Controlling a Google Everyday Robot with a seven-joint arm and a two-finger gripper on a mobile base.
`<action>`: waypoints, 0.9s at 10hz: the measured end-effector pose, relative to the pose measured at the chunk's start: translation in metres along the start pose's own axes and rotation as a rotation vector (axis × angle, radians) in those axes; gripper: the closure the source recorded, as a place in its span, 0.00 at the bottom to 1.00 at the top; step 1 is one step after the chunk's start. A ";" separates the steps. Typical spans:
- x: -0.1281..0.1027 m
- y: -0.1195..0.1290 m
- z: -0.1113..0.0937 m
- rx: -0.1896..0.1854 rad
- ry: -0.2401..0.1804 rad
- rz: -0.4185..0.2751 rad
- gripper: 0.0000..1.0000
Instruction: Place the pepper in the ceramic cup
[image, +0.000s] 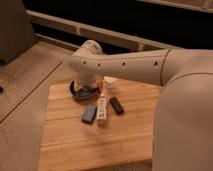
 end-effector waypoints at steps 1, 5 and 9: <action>-0.011 -0.010 0.000 0.030 -0.018 -0.014 0.35; -0.047 -0.035 0.026 0.013 -0.087 -0.050 0.35; -0.069 -0.070 0.058 -0.075 -0.133 -0.015 0.35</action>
